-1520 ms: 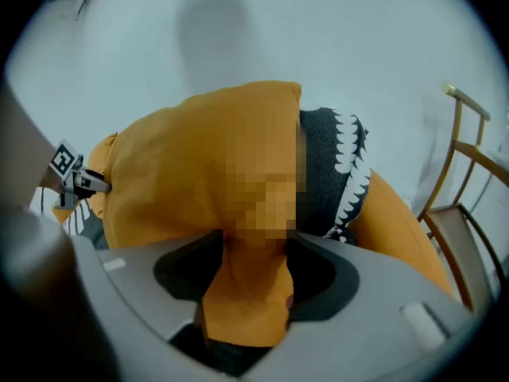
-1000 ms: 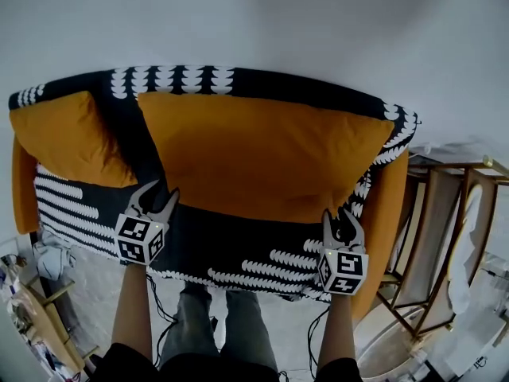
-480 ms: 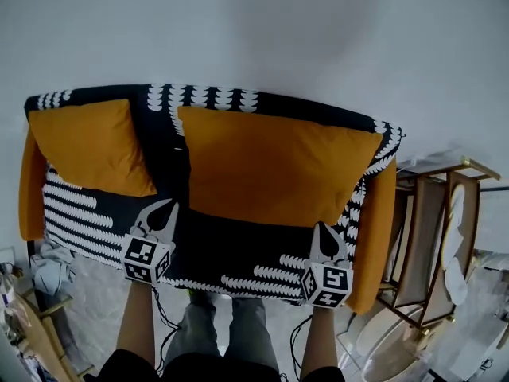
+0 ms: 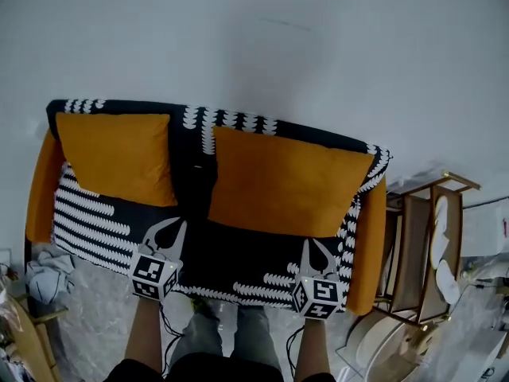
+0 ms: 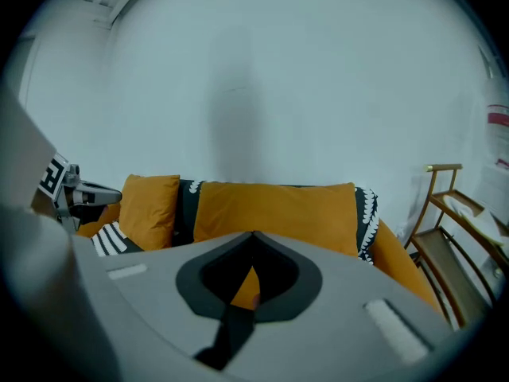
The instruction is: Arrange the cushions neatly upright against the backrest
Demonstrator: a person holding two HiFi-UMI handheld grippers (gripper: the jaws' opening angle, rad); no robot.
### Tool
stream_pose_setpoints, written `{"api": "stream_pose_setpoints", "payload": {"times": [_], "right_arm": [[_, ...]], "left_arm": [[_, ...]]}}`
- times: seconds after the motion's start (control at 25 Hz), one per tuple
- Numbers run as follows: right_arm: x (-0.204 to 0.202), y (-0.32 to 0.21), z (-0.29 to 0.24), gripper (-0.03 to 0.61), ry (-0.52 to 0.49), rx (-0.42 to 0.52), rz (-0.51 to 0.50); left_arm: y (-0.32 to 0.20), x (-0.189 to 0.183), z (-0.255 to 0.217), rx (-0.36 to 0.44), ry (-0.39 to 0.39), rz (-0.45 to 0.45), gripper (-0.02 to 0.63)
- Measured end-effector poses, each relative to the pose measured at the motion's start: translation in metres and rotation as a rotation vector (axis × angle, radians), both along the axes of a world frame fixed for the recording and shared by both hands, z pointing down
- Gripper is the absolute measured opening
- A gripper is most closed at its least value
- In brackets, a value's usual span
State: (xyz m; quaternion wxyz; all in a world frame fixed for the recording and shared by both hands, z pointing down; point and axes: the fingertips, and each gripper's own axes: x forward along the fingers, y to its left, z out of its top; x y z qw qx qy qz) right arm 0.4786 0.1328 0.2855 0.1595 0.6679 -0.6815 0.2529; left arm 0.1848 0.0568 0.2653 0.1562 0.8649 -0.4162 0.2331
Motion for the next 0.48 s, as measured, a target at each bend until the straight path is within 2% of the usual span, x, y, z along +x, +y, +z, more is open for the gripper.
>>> {"api": "stream_pose_setpoints", "payload": {"times": [0.48], "right_arm": [[-0.077, 0.037, -0.108, 0.014, 0.032, 0.112, -0.007]], "left_arm": [[0.037, -0.054, -0.112, 0.14, 0.1, 0.012, -0.003]]}}
